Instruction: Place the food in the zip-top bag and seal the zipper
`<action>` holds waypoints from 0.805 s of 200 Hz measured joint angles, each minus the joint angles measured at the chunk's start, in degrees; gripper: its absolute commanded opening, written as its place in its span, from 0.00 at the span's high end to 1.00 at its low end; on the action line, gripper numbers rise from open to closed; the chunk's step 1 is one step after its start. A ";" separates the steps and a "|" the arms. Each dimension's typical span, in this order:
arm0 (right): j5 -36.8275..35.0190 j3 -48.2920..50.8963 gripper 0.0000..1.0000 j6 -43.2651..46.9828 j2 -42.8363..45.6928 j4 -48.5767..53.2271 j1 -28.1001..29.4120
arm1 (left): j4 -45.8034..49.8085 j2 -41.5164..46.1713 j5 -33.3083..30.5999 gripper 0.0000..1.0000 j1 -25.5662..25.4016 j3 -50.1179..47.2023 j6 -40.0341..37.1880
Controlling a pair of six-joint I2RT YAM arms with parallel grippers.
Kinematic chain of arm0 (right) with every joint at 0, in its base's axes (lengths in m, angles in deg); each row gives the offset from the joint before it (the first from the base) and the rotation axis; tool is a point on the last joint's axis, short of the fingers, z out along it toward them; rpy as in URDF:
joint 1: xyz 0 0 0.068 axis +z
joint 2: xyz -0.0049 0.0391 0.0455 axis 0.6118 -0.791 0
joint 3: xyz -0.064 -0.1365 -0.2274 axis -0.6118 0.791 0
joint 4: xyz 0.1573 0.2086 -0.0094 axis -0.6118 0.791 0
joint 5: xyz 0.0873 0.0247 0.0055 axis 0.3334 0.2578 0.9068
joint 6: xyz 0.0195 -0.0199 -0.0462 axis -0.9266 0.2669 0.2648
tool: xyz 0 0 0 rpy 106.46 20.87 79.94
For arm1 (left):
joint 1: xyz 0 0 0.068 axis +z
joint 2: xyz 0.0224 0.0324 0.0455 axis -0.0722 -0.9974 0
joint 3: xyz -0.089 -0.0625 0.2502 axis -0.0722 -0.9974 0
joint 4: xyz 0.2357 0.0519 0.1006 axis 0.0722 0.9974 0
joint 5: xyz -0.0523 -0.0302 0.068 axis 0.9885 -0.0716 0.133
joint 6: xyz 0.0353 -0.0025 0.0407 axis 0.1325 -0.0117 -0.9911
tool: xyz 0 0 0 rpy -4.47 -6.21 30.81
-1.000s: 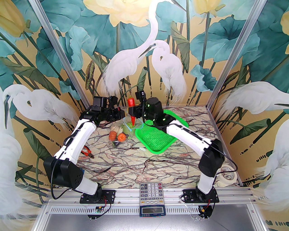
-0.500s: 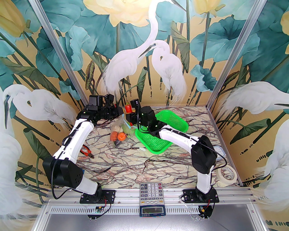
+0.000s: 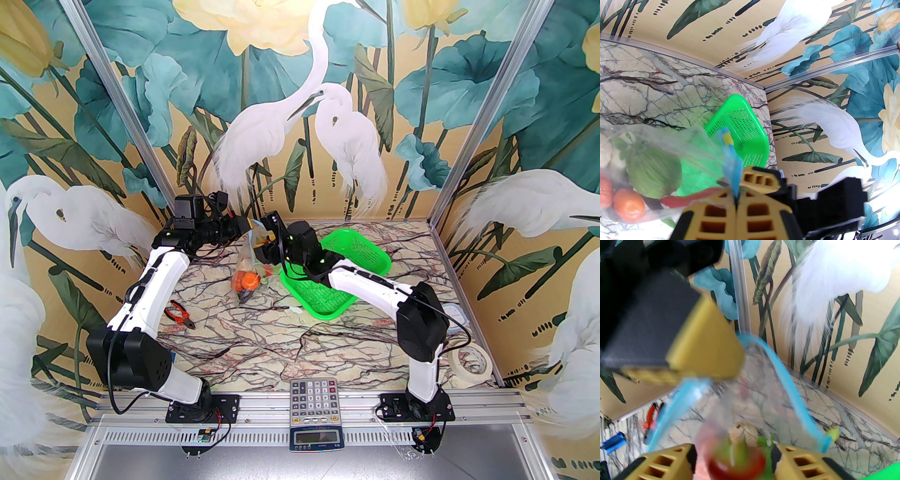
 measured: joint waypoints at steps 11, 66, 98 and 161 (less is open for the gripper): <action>1.03 -2.14 0.32 0.09 0.00 1.88 -0.31 | -0.39 0.15 0.22 0.98 0.11 -0.37 0.17; 7.37 -8.55 0.40 -3.56 3.54 12.39 -5.77 | -2.62 0.44 1.14 0.98 0.68 -1.77 1.20; 7.21 -18.51 0.47 -4.42 3.34 24.44 -9.55 | -2.99 0.63 1.70 0.98 0.70 -2.08 1.20; 8.41 -19.54 0.46 -4.81 -1.51 41.68 -10.03 | -2.97 0.74 1.90 0.98 0.70 -2.19 1.18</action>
